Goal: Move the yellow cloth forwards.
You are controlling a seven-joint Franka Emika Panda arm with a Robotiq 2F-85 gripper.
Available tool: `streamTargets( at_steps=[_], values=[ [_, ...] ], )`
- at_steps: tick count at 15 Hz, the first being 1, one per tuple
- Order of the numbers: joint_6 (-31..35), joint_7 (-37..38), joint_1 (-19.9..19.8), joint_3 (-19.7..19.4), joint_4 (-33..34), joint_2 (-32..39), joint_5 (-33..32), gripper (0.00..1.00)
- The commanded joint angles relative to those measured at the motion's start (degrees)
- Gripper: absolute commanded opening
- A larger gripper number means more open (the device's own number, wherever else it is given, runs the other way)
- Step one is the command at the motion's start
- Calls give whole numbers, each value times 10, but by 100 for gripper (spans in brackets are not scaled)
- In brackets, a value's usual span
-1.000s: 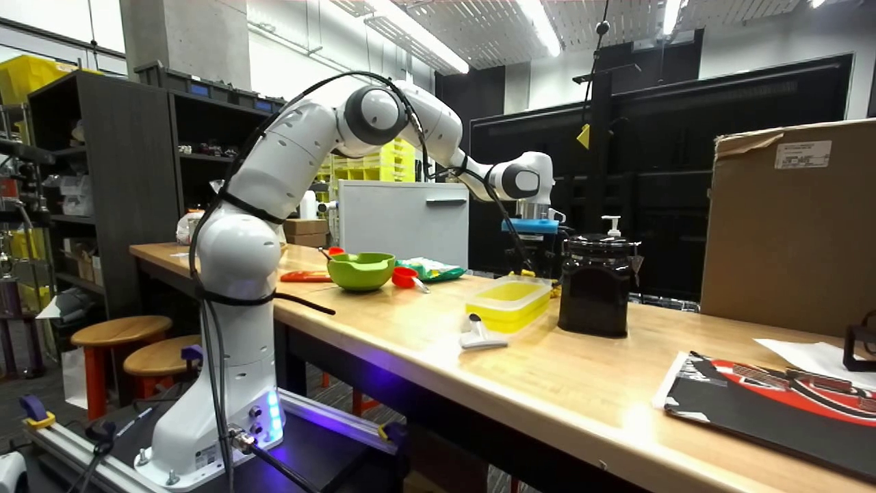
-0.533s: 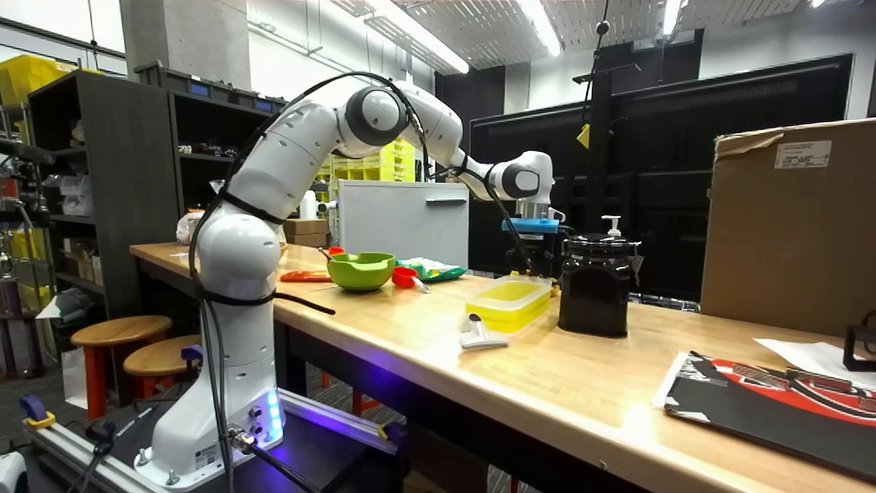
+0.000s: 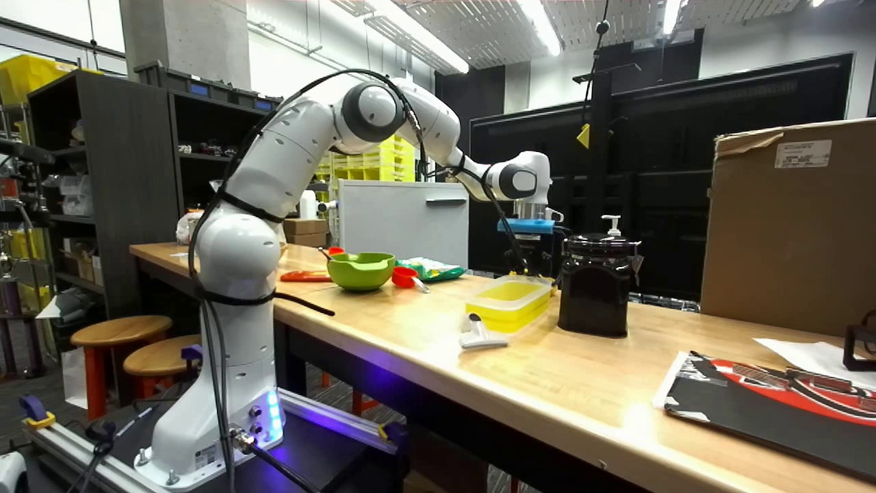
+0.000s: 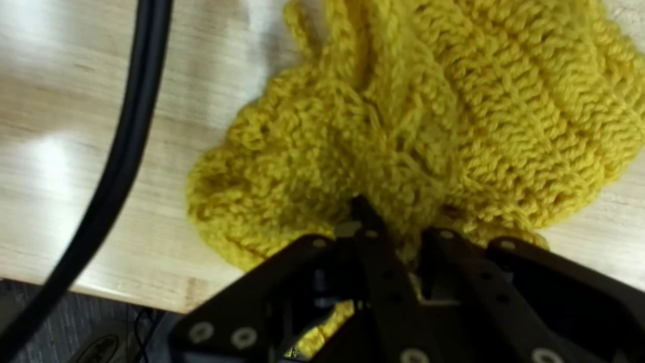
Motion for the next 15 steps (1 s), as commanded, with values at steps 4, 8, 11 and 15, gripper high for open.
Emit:
streamTargets(
  at_steps=[4,8,11,15],
  values=[
    [70,47,10,-3,-156,-69,8,4],
    [107,73,17,-8,-235,-119,8,4],
    [128,93,27,-16,-302,-165,4,4],
    [145,119,44,-28,-377,-220,-1,4]
  ],
)
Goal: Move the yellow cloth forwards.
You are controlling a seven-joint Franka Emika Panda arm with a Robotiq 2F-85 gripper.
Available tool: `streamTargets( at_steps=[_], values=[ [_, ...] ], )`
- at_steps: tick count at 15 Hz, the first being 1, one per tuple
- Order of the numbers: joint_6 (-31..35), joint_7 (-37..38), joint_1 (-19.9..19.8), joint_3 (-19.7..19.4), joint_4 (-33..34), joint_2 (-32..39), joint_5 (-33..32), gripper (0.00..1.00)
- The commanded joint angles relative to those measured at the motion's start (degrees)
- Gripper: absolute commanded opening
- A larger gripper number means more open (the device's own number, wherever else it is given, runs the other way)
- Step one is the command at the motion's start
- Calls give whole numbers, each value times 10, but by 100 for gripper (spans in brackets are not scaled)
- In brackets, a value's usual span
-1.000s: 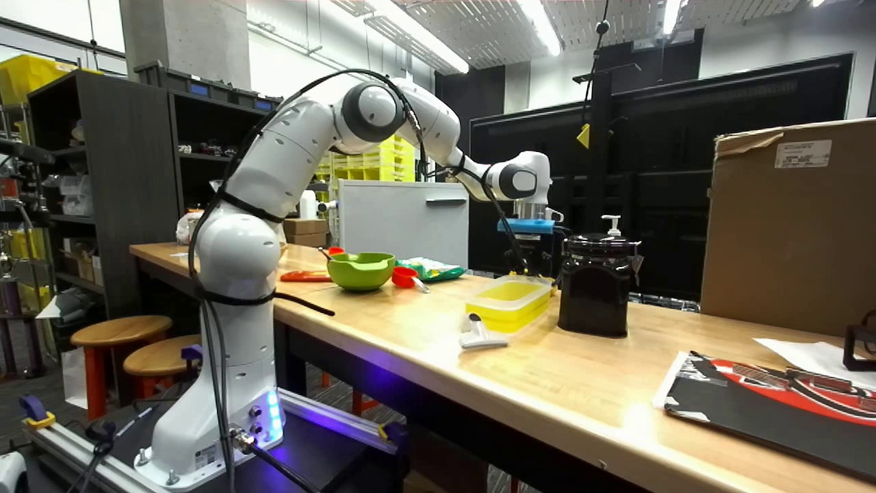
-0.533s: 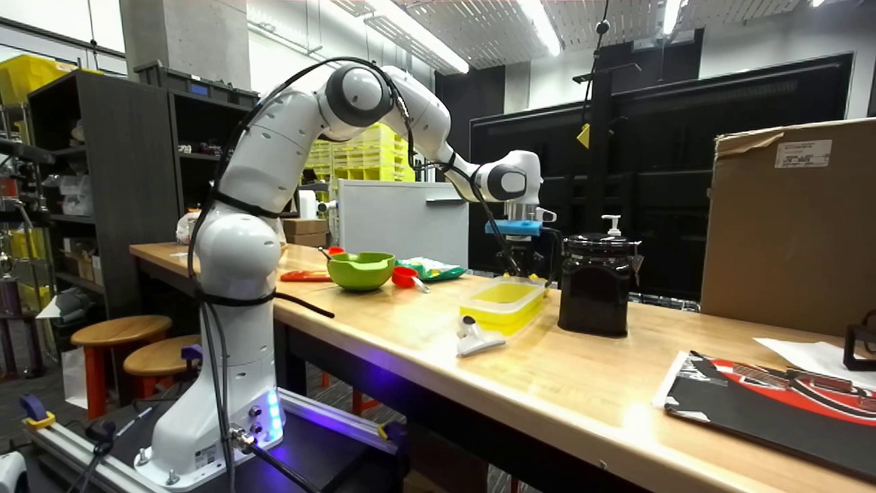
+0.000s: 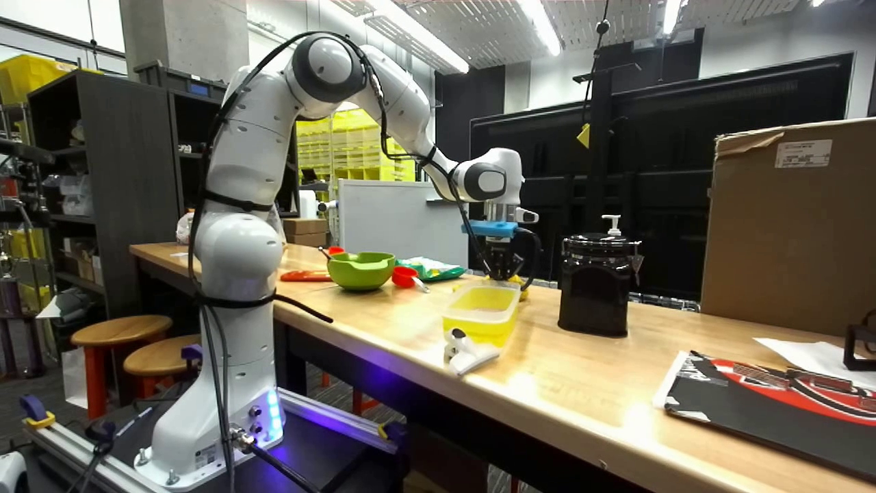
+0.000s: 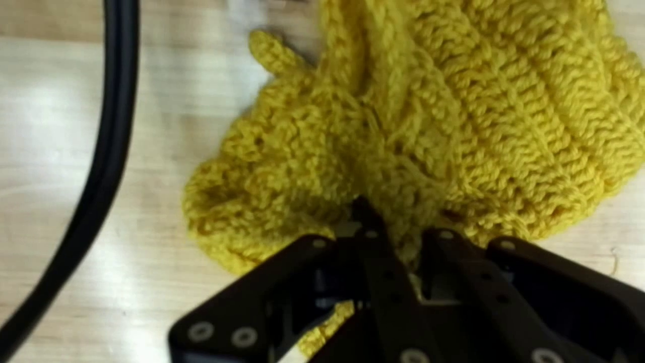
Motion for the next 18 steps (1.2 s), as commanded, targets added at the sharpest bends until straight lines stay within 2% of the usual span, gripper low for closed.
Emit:
streamTargets(
  at_steps=[1,10,18],
  values=[
    [21,25,23,-17,-115,-54,0,4],
    [21,91,50,-42,-256,-180,-14,4],
    [10,144,49,-52,-349,-277,-36,4]
  ],
)
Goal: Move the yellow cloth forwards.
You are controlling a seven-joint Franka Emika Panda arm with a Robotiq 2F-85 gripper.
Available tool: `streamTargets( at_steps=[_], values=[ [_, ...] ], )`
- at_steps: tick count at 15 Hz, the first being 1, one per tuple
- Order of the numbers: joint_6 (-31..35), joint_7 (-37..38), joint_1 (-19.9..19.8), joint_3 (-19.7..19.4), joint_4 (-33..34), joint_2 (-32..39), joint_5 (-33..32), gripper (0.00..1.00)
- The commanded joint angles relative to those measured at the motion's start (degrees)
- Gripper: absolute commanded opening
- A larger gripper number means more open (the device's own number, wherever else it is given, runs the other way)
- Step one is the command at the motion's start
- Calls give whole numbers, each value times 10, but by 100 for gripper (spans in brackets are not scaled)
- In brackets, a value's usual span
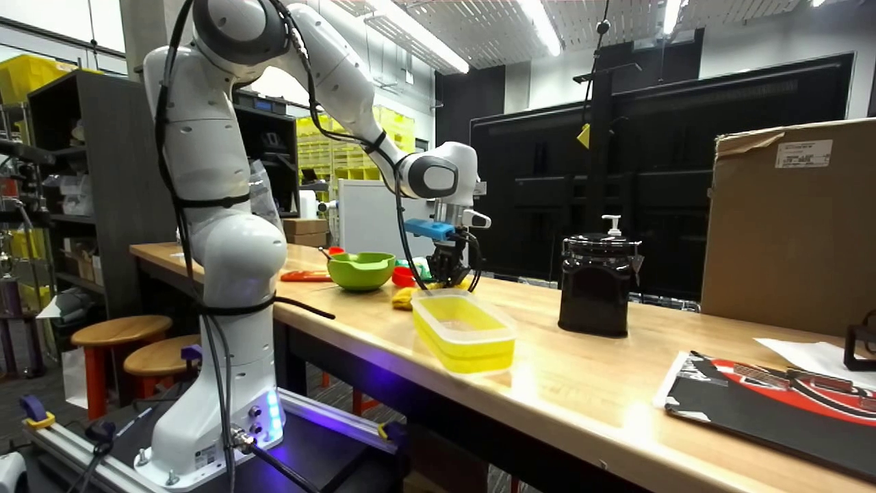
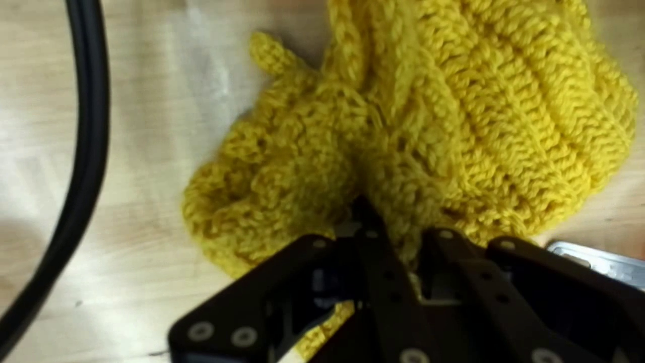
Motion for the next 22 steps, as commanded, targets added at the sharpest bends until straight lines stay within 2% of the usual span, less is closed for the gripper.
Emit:
streamTargets(
  at_steps=[1,12,19,20,22],
  values=[
    [-6,31,4,-9,-72,-47,-21,4],
    [-52,94,-8,-8,-156,-149,-35,4],
    [-74,118,-7,-3,-176,-180,-37,4],
    [-79,118,-7,-2,-176,-182,-38,38],
    [-85,118,-5,0,-175,-185,-37,44]
  ],
)
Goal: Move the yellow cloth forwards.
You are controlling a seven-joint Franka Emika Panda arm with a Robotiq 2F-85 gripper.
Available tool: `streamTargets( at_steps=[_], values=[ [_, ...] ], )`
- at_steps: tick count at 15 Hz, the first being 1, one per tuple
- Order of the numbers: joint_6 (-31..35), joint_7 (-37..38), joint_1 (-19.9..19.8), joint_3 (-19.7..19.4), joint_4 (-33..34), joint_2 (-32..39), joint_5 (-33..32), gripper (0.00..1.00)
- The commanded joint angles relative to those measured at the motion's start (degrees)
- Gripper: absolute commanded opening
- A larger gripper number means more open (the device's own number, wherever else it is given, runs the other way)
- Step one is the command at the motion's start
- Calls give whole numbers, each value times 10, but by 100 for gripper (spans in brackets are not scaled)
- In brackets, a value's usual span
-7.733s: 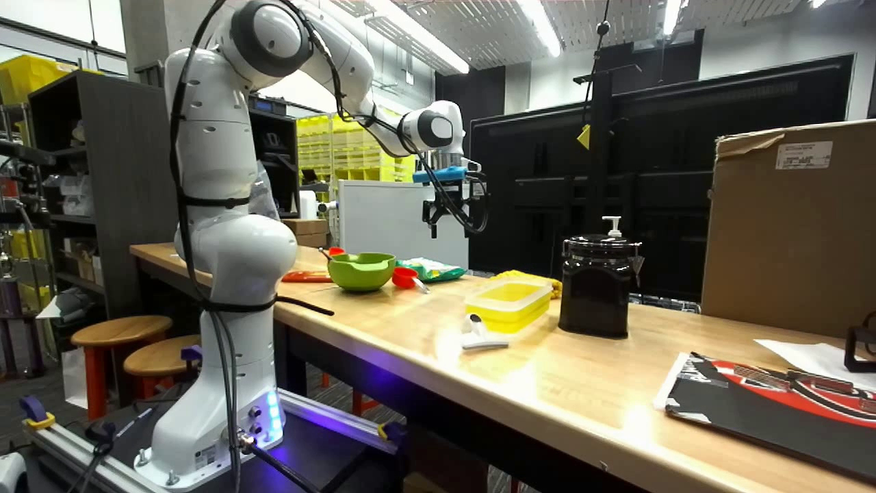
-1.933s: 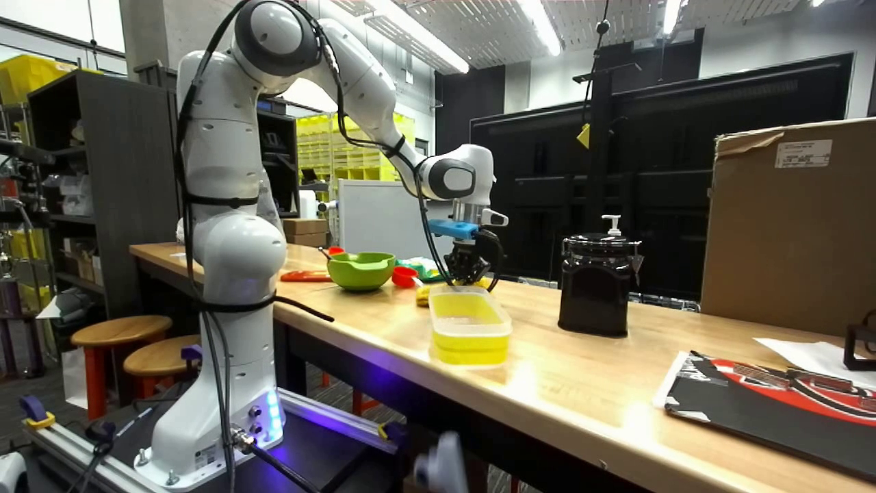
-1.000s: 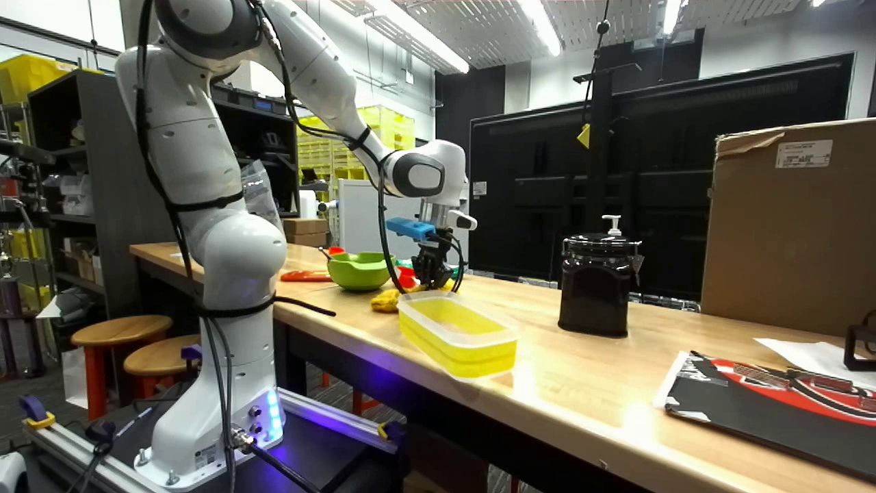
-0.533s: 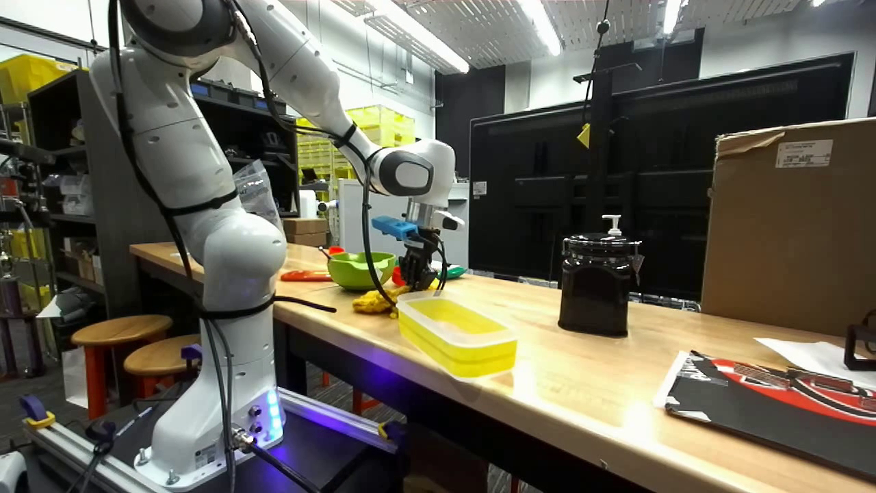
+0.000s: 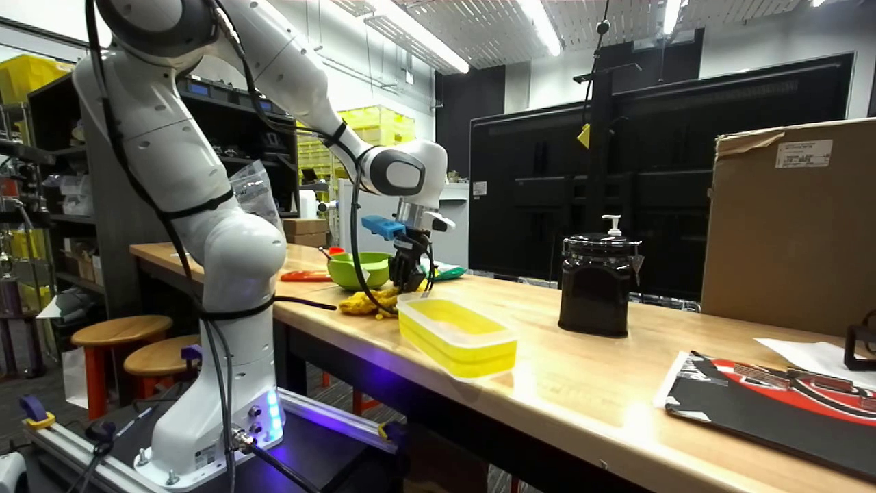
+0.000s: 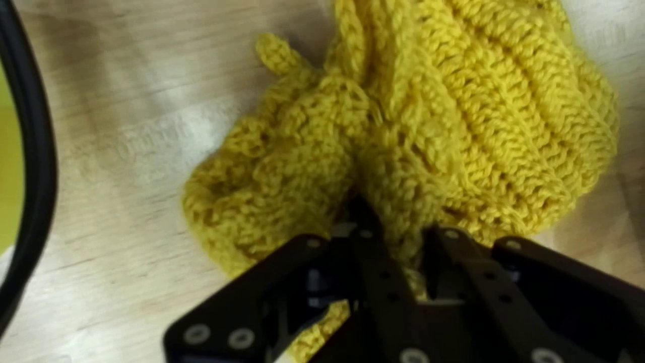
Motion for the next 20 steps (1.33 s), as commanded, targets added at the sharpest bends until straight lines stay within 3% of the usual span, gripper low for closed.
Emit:
streamTargets(
  at_steps=[1,8,9,20],
  values=[
    [-6,15,-3,10,-34,-16,-11,51],
    [-40,26,-6,24,-12,-29,-41,96],
    [-45,30,-6,27,-8,-31,-49,99],
    [-146,52,18,77,77,-81,-98,100]
  ],
)
